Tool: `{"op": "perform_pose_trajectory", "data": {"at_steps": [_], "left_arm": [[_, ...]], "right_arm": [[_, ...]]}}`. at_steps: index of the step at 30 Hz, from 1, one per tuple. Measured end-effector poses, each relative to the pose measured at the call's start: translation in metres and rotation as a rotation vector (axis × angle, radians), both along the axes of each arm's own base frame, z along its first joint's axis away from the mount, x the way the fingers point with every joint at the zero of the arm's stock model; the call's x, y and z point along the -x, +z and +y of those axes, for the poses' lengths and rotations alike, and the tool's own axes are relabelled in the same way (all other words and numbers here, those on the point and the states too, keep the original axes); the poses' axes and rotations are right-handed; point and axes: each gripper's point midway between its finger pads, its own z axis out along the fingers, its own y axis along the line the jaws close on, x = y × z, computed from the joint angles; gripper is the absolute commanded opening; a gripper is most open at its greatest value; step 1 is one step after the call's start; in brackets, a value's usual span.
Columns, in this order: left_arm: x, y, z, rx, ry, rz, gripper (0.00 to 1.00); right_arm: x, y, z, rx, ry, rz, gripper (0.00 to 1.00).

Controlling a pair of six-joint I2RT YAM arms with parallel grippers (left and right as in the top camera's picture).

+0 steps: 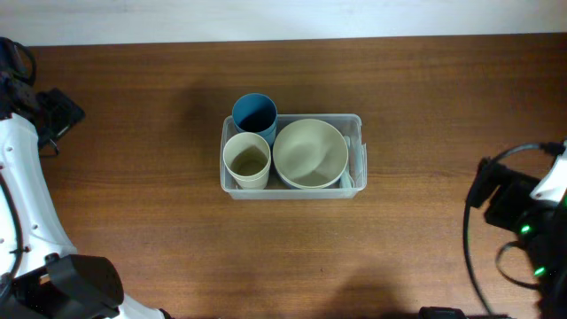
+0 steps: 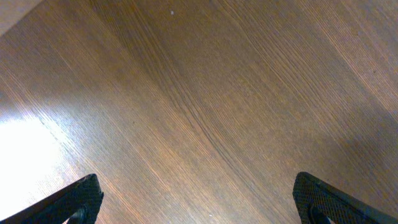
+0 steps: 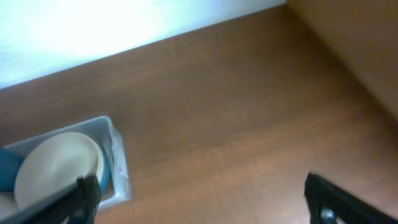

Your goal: Pack container

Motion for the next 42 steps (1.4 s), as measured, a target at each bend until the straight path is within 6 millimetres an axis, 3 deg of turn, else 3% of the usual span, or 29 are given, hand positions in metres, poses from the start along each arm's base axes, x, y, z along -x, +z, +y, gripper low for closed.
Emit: {"op": "perform_pose_trajectory", "data": {"at_steps": [4,10,17,21,31,42], "left_arm": [[0.000,0.000,0.000,0.000,0.000,0.000,1.00],[0.000,0.000,0.000,0.000,0.000,0.000,1.00],[0.000,0.000,0.000,0.000,0.000,0.000,1.00],[0.000,0.000,0.000,0.000,0.000,0.000,1.00],[0.000,0.000,0.000,0.000,0.000,0.000,1.00],[0.000,0.000,0.000,0.000,0.000,0.000,1.00]], "right_arm": [[-0.009,-0.023,0.010,-0.010,0.055,-0.207,0.99],[-0.014,-0.043,0.040,-0.028,0.229,-0.519,0.99],[-0.023,-0.108,0.062,-0.052,0.348,-0.553,0.99],[-0.027,-0.131,0.068,-0.037,0.372,-0.537,0.99],[-0.016,-0.132,0.069,0.014,0.374,-0.617,0.99],[-0.026,-0.150,0.064,0.032,0.347,-0.665,0.99]]}}
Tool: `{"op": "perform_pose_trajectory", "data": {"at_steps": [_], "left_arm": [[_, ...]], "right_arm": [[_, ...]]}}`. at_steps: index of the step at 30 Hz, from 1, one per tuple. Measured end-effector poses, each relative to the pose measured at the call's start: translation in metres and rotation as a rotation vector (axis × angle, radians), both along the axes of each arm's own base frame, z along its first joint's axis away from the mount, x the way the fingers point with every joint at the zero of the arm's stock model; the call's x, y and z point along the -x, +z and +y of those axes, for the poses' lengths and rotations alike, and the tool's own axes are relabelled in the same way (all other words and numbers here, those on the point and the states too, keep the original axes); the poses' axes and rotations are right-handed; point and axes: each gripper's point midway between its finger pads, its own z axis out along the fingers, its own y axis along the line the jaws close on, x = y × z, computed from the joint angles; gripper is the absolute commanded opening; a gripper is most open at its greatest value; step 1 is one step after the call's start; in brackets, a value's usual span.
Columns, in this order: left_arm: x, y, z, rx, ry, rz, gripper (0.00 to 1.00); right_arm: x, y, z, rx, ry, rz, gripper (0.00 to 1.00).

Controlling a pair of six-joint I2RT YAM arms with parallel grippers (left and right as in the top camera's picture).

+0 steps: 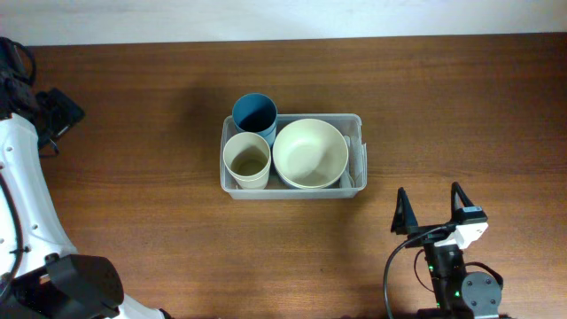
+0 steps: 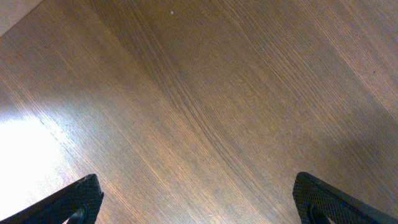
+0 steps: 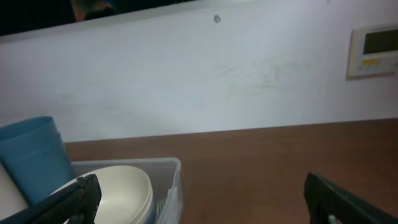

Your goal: Pack container

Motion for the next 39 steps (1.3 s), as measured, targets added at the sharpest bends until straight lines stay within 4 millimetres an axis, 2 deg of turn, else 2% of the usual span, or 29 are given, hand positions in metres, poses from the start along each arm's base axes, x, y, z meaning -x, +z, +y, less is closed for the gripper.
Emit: {"op": "perform_pose_trajectory", "data": {"at_steps": [7,13,39], "left_arm": [[0.000,0.000,0.000,0.000,0.000,0.000,1.00],[0.000,0.000,0.000,0.000,0.000,0.000,1.00],[0.000,0.000,0.000,0.000,0.000,0.000,1.00]], "right_arm": [[-0.006,-0.040,-0.004,0.004,-0.021,0.095,0.99],[-0.006,-0.058,-0.011,0.007,-0.053,0.168,0.99],[-0.006,-0.058,-0.014,0.010,-0.070,0.169,0.99]]}}
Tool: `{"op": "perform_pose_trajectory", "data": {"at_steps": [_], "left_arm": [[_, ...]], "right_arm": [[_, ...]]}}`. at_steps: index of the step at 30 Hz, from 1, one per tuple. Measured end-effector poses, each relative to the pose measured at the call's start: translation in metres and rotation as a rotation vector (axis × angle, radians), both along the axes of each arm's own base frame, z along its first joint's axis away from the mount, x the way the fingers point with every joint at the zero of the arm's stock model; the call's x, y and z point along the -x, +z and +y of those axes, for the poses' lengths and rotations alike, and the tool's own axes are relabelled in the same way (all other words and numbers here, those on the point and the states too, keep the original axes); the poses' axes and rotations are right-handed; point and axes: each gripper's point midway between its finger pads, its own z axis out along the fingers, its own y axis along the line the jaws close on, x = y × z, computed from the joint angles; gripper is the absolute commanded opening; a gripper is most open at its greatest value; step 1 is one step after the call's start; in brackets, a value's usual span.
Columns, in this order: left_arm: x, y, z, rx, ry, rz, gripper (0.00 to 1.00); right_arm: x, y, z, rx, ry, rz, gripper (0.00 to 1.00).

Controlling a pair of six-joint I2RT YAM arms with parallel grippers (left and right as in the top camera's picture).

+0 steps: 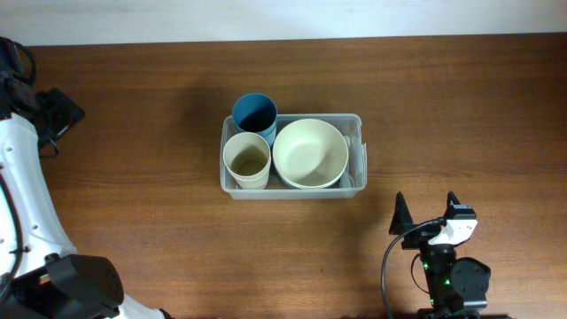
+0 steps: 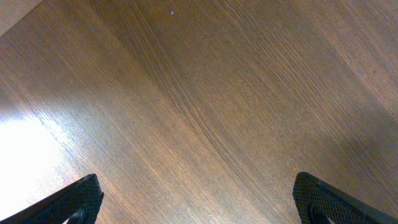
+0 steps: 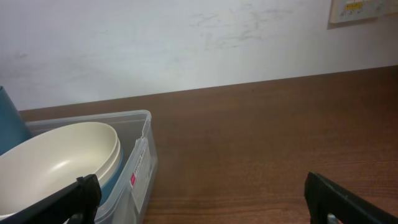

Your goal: Pack container

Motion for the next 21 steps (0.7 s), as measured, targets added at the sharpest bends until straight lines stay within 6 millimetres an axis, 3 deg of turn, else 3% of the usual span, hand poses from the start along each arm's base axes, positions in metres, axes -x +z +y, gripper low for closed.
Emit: {"op": "perform_pose_trajectory", "data": {"at_steps": [17,21], "left_arm": [[0.005,-0.003,-0.004,0.018,-0.003,0.024,1.00],[-0.015,0.009,-0.007,0.033,-0.018,-0.099,1.00]], "right_arm": [[0.000,0.000,0.000,0.003,0.000,0.000,0.99],[0.000,0.000,0.000,0.003,0.000,0.000,0.99]]}}
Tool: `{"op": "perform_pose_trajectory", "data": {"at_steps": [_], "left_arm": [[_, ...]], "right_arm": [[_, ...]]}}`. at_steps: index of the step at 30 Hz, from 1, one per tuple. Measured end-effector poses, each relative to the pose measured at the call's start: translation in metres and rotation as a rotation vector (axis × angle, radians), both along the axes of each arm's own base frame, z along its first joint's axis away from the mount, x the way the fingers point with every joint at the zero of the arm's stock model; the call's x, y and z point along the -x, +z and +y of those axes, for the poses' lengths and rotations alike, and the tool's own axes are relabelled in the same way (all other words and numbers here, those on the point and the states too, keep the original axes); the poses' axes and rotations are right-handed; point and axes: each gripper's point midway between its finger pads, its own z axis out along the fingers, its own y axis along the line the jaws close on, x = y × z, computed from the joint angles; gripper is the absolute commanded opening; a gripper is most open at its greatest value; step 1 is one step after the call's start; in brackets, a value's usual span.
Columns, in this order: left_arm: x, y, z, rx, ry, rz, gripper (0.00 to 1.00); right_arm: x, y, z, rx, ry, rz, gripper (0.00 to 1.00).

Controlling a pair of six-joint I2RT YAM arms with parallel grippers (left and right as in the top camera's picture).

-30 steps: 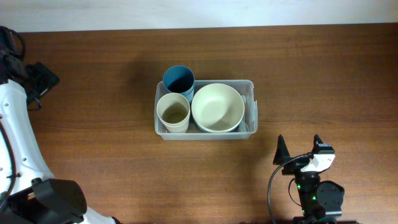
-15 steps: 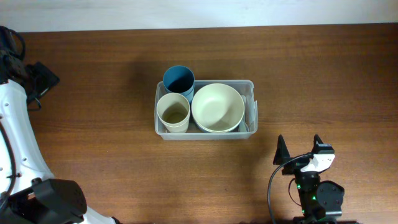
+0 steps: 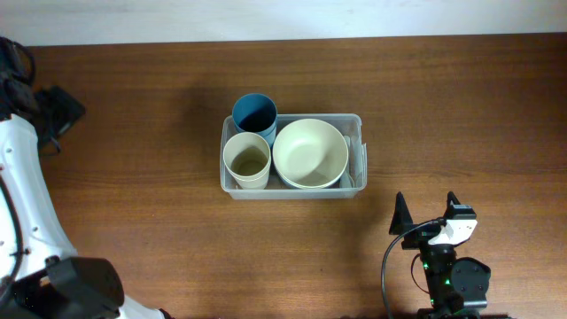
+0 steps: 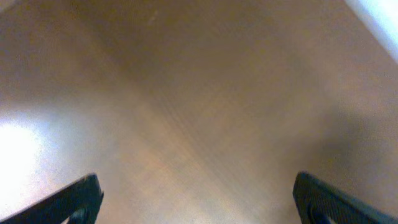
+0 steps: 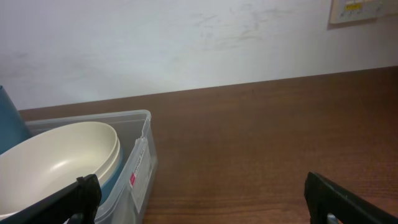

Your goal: Pack container

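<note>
A clear plastic container [image 3: 359, 151] sits mid-table. Inside are a cream cup [image 3: 246, 159] on the left and a cream bowl [image 3: 310, 152] on the right, with something blue under the bowl [image 5: 109, 179]. A blue cup [image 3: 254, 113] stands at its far left corner; I cannot tell whether it is inside or just behind. My right gripper [image 3: 427, 213] is open near the front right, pointing at the container [image 5: 140, 165], nothing between its fingers [image 5: 200, 190]. My left gripper [image 4: 196, 190] is open over bare wood, at the table's far left.
The white left arm [image 3: 22, 195] runs along the left edge. A white wall [image 5: 186, 43] with a switch plate [image 5: 364, 9] stands behind the table. Bare brown wood [image 3: 425, 89] surrounds the container.
The left wrist view has blurred and shifted, so the left arm has moved a little. The right gripper and the container's contents are unchanged.
At first the right arm was at the table's right edge, its camera looking down on the container. Then its open gripper stood at the front right, facing the wall and container, and later sat slightly lower. The left gripper stayed open over wood until now.
</note>
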Motion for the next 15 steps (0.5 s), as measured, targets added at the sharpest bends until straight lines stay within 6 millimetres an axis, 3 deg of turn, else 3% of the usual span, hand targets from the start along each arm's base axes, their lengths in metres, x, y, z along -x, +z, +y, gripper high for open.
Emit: {"op": "perform_pose_trajectory", "data": {"at_steps": [4,7,9,11,13,15], "left_arm": [[-0.022,0.046,-0.016,-0.041,-0.054,-0.241,1.00],[-0.027,0.098,-0.047,-0.101,-0.138,-0.465,1.00],[-0.021,0.136,-0.078,-0.139,-0.216,-0.635,1.00],[-0.010,0.162,-0.099,-0.176,-0.276,-0.762,1.00],[0.007,0.174,-0.116,-0.212,-0.326,-0.863,1.00],[0.022,0.173,-0.127,-0.233,-0.354,-0.926,1.00]], "right_arm": [[0.000,0.000,0.000,0.000,-0.001,0.000,0.99],[0.000,0.000,0.000,0.000,-0.001,0.000,0.99],[0.000,0.000,0.000,0.000,-0.001,0.000,0.99],[0.000,0.000,0.000,0.000,-0.001,0.000,0.99],[0.000,0.000,0.000,0.000,-0.001,0.000,0.99],[0.000,0.000,0.000,0.000,-0.001,0.000,0.99]]}}
